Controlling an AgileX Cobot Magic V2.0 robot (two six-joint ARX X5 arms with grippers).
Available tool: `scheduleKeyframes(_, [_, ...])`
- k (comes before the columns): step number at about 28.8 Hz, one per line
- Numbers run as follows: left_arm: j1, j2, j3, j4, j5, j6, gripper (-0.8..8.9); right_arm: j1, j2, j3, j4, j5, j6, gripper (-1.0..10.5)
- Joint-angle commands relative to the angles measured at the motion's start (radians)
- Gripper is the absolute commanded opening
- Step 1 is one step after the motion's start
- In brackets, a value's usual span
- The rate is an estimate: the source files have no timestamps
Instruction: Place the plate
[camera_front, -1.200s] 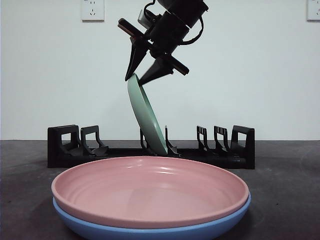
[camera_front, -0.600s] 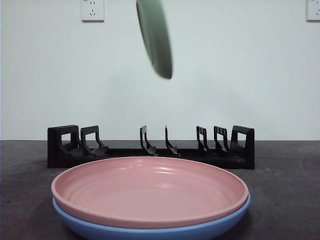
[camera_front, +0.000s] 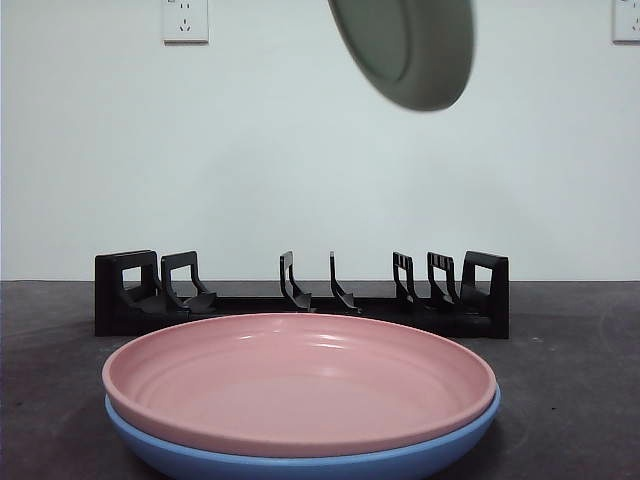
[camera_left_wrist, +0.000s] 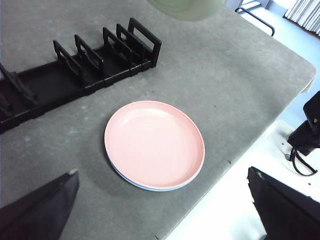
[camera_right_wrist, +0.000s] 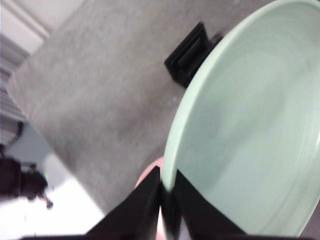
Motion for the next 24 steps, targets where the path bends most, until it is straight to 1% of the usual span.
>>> scheduleKeyframes(1, [-0.006, 0.003, 0.008, 0.015, 0.002, 0.018, 5.3, 0.073, -0.009, 0.021, -0.034, 0.063, -0.034, 0.1])
scheduleKeyframes(3, [-0.006, 0.003, 0.008, 0.015, 0.002, 0.018, 5.3, 0.119, -0.018, 0.021, -0.057, 0.101, -0.035, 0.1])
scheduleKeyframes(7, [-0.006, 0.003, 0.008, 0.016, 0.002, 0.018, 5.3, 0.232, -0.029, 0.019, -0.11, 0.211, -0.048, 0.1])
scheduleKeyframes(10, [-0.006, 0.003, 0.008, 0.016, 0.002, 0.018, 5.3, 0.314, -0.029, 0.005, -0.117, 0.27, -0.053, 0.1])
scheduleKeyframes(14, [-0.006, 0.003, 0.008, 0.016, 0.002, 0.018, 5.3, 0.401, -0.031, -0.037, -0.12, 0.345, -0.076, 0.1])
scheduleKeyframes(17, [-0.006, 0.003, 0.008, 0.015, 0.002, 0.017, 5.3, 0.443, -0.043, -0.103, -0.119, 0.412, -0.079, 0.1])
scheduleKeyframes(19, [-0.006, 0.003, 0.008, 0.015, 0.002, 0.017, 5.3, 0.46, -0.059, -0.164, -0.101, 0.437, -0.079, 0.1])
scheduleKeyframes(24, [-0.006, 0.003, 0.008, 0.014, 0.002, 0.016, 5.3, 0.475, -0.126, -0.366, -0.003, 0.44, -0.077, 0.1])
